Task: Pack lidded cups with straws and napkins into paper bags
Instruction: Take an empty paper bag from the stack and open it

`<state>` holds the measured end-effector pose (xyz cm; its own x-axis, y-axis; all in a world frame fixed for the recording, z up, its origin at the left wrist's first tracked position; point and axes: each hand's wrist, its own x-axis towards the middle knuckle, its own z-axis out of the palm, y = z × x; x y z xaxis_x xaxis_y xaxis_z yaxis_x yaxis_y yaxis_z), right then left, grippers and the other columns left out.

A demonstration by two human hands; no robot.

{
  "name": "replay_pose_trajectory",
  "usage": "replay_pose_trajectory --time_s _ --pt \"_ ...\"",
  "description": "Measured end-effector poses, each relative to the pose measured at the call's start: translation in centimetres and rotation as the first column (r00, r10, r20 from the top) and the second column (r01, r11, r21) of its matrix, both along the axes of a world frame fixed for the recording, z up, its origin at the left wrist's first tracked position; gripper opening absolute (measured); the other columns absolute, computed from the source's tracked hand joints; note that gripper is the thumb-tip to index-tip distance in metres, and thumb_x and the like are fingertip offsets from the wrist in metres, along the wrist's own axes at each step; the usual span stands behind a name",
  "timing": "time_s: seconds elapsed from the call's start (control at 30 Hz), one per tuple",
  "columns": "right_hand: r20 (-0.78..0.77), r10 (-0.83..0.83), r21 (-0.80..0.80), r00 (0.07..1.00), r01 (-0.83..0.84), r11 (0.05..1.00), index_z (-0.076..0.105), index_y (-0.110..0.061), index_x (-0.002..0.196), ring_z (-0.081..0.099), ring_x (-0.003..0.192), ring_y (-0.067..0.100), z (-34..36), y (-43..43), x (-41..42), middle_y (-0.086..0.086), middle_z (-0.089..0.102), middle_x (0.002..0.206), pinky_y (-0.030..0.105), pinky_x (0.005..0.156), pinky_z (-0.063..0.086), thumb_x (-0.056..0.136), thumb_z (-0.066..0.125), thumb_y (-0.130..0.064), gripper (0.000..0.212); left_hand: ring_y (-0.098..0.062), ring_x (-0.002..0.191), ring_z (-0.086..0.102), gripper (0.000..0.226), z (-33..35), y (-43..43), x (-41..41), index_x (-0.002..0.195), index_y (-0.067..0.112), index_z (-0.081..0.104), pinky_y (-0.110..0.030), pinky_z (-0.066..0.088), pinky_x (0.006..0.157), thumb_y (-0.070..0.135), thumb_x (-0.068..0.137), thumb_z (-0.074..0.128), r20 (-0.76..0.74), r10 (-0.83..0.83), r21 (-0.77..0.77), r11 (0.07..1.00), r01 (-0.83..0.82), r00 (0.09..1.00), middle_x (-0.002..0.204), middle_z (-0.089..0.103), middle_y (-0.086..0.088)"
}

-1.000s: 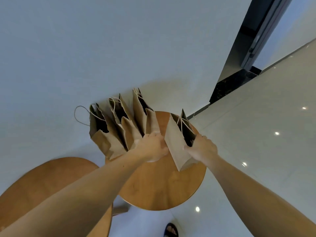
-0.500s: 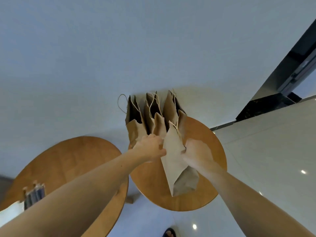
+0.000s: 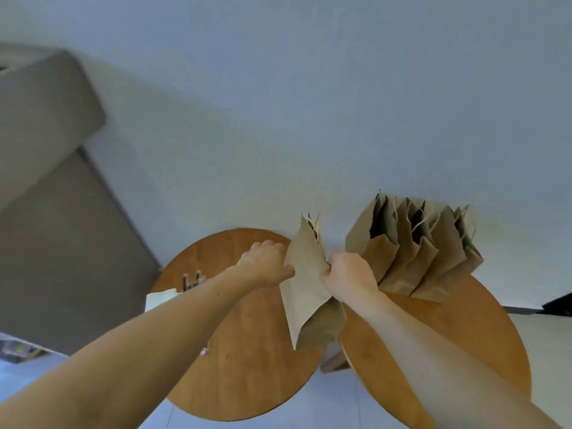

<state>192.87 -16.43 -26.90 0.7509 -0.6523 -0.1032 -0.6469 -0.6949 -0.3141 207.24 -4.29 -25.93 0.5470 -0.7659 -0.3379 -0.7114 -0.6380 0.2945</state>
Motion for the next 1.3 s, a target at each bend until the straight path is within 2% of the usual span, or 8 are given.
replay_pose_trajectory --time_s 0.4,0.5,0.63,0.73,0.87,1.07,1.2,1.3 --pt "0.061 0.122 0.209 0.991 -0.133 0.969 0.054 -0.010 0.087 0.057 0.063 0.019 -6.8 4.8 11.3 0.002 0.057 0.073 0.033 0.052 0.045 0.090 0.054 -0.013 0.005 -0.031 0.123 0.047 0.055 -4.7 5.6 7.6 0.132 0.015 0.051 -0.047 0.042 0.103 0.049 0.089 0.052 -0.051 0.214 0.135 0.969 -0.205 0.976 0.135 0.051 -0.009" --pt "0.040 0.138 0.427 0.990 -0.141 0.893 0.053 -0.015 0.095 0.062 0.063 0.017 -8.6 5.3 12.4 0.001 0.062 0.077 0.032 0.054 0.054 0.092 0.058 -0.030 0.016 -0.034 0.131 0.041 0.059 -6.0 5.9 9.0 0.138 0.016 0.047 -0.048 0.038 0.108 0.047 0.089 0.053 -0.075 0.251 0.216 0.949 -0.230 0.965 0.140 0.048 -0.011" --pt "-0.039 0.184 0.693 0.982 -0.106 0.713 0.049 -0.024 0.102 0.067 0.048 0.016 -9.6 3.8 12.5 0.000 0.069 0.082 0.027 0.043 0.051 0.074 0.067 -0.068 0.055 -0.032 0.118 0.048 0.038 -7.3 5.4 10.2 0.106 0.014 0.057 -0.051 0.033 0.110 0.045 0.086 0.051 -0.129 0.275 0.245 0.940 -0.238 0.953 0.120 0.059 -0.015" --pt "-0.086 0.220 0.576 0.972 -0.132 0.807 0.049 -0.025 0.112 0.066 0.050 0.012 -9.8 2.3 13.0 -0.005 0.063 0.089 0.020 0.041 0.042 0.070 0.061 -0.078 0.069 -0.025 0.113 0.053 0.045 -8.5 5.3 10.2 0.106 0.016 0.056 -0.047 0.042 0.105 0.048 0.077 0.063 -0.269 0.323 0.228 0.937 -0.265 0.907 0.108 0.060 -0.007" --pt "-0.086 0.251 0.469 0.964 -0.183 0.864 0.049 -0.023 0.116 0.059 0.072 0.008 -10.6 2.1 13.9 -0.013 0.057 0.084 0.018 0.048 0.036 0.080 0.066 -0.060 0.055 -0.011 0.081 0.063 0.035 -9.8 5.3 10.4 0.089 0.033 0.048 -0.028 0.055 0.070 0.053 0.069 0.069 -0.418 0.346 0.184 0.938 -0.295 0.840 0.086 0.060 0.005" --pt "-0.156 0.050 0.294 0.986 -0.002 0.956 0.044 -0.027 0.102 0.057 0.062 0.005 -10.5 3.4 14.9 -0.011 0.056 0.078 0.019 0.046 0.039 0.092 0.059 -0.043 0.024 -0.012 0.065 0.068 0.031 -11.6 5.2 11.7 0.084 0.022 0.062 -0.029 0.060 0.068 0.051 0.091 0.054 -0.212 0.400 0.189 0.912 -0.364 0.892 0.075 0.066 0.002" --pt "-0.238 -0.047 0.177 0.970 0.091 0.980 0.052 -0.023 0.107 0.064 0.075 0.013 -9.9 2.5 13.9 -0.009 0.060 0.086 0.022 0.059 0.052 0.095 0.058 -0.034 0.017 -0.009 0.059 0.061 0.031 -11.8 7.3 14.1 0.076 0.022 0.058 -0.020 0.046 0.052 0.044 0.097 0.049 -0.055 0.388 0.185 0.909 -0.373 0.920 0.070 0.060 0.004" --pt "-0.313 -0.116 0.161 0.943 0.173 0.972 0.055 -0.020 0.099 0.063 0.071 0.013 -9.6 1.9 12.6 -0.006 0.060 0.078 0.023 0.054 0.048 0.093 0.057 -0.027 0.010 -0.010 0.059 0.062 0.029 -11.9 9.6 16.4 0.077 0.022 0.057 -0.024 0.046 0.052 0.040 0.095 0.046 -0.029 0.360 0.197 0.917 -0.348 0.933 0.071 0.062 0.002"
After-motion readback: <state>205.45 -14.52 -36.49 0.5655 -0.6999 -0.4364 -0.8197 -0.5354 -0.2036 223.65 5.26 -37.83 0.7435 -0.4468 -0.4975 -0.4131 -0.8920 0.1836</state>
